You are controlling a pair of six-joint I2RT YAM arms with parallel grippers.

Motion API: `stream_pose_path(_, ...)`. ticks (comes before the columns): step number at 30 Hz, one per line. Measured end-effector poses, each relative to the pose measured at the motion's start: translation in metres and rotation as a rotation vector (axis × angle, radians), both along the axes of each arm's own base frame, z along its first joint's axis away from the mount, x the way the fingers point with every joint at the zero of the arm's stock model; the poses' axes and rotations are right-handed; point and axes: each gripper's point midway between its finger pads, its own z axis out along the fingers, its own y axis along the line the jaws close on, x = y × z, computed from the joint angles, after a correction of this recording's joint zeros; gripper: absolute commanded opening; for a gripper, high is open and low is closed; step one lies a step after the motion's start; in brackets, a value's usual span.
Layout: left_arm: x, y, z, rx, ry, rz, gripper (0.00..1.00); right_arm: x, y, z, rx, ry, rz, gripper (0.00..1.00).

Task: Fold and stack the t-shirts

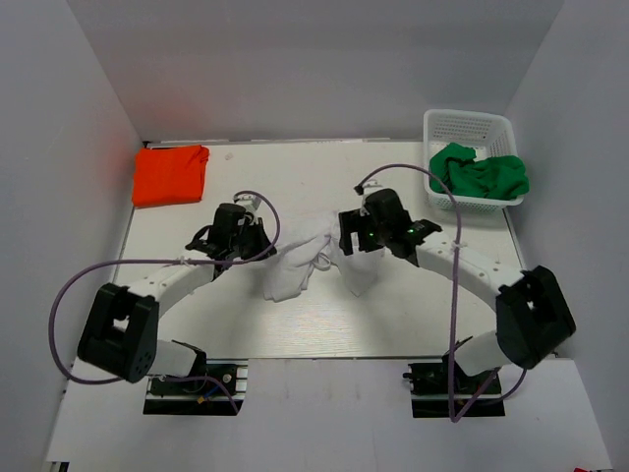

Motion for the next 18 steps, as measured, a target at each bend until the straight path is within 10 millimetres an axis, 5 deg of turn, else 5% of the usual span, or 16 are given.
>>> stream_pose_path(5,0.005,0.003,0.044,-0.042,-0.138,0.026,0.00,-0.002,0.030,-0.034,-0.066,0.063,0.075,0.86)
stream_pose_path(8,0.007,0.004,0.055,-0.050,-0.175,0.036,0.00,0.004,0.037,-0.046,-0.077,0.073,0.075,0.74)
stream_pose_path(10,0.008,0.005,0.056,-0.048,-0.180,0.040,0.00,0.011,0.041,-0.050,-0.079,0.070,0.059,0.41)
stream_pose_path(11,0.008,0.006,0.056,-0.044,-0.181,0.046,0.00,0.016,0.043,-0.051,-0.077,0.069,0.049,0.13)
stream_pose_path(12,0.008,0.007,0.055,-0.041,-0.181,0.049,0.00,0.021,0.045,-0.051,-0.073,0.065,0.037,0.02)
stream_pose_path(18,0.012,0.017,0.061,-0.009,-0.196,0.105,0.00,0.048,0.041,-0.027,-0.070,-0.029,-0.068,0.00)
